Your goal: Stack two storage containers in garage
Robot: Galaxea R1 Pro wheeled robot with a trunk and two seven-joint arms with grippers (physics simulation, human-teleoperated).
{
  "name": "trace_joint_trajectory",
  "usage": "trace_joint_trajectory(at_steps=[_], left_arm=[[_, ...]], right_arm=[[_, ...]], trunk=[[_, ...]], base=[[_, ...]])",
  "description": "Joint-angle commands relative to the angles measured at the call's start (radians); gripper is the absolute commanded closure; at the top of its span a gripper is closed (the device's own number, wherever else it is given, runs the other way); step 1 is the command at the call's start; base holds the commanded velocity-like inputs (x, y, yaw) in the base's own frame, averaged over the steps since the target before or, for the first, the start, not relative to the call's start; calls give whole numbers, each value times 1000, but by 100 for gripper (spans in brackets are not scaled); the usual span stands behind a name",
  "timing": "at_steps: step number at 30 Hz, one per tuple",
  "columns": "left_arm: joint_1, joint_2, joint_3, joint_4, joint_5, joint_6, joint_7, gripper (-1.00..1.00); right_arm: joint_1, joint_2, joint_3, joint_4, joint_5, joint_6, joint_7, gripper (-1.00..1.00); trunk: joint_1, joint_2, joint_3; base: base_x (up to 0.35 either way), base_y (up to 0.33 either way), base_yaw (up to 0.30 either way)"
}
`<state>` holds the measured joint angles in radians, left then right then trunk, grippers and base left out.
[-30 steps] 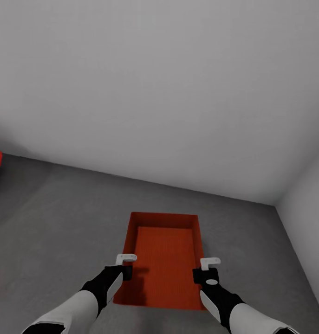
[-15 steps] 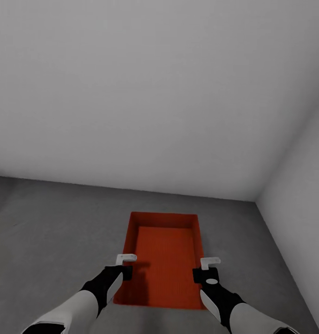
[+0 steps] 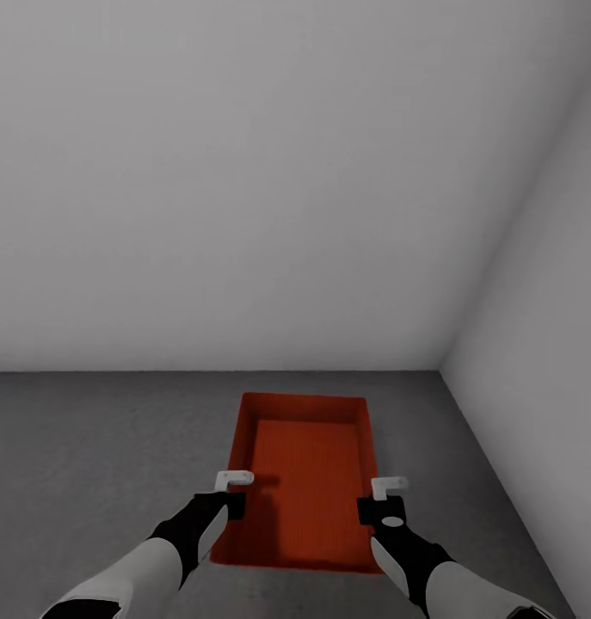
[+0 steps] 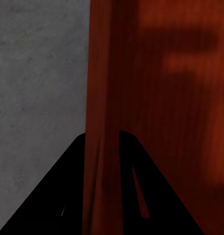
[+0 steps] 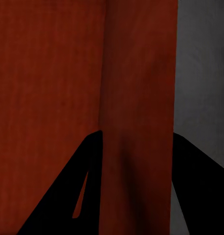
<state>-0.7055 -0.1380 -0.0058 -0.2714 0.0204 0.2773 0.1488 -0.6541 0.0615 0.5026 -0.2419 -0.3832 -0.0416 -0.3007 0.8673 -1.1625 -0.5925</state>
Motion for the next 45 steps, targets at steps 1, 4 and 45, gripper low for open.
trace_joint_trajectory(at_steps=[1,4,45], left_arm=[[0,0,-11,-6,-20,8,11,100],[0,0,-11,-6,-20,8,11,100],[0,0,-10,-8,-19,8,15,100]], right_arm=[[-1,0,17,16,-26,3,-9,100],[-1,0,17,16,-26,3,-9,100],[-1,-1,17,16,-26,3,-9,100]], trunk=[[1,0,-1],[1,0,-1],[1,0,-1]], base=[[285,0,-182],[115,0,-33],[3,0,-1]])
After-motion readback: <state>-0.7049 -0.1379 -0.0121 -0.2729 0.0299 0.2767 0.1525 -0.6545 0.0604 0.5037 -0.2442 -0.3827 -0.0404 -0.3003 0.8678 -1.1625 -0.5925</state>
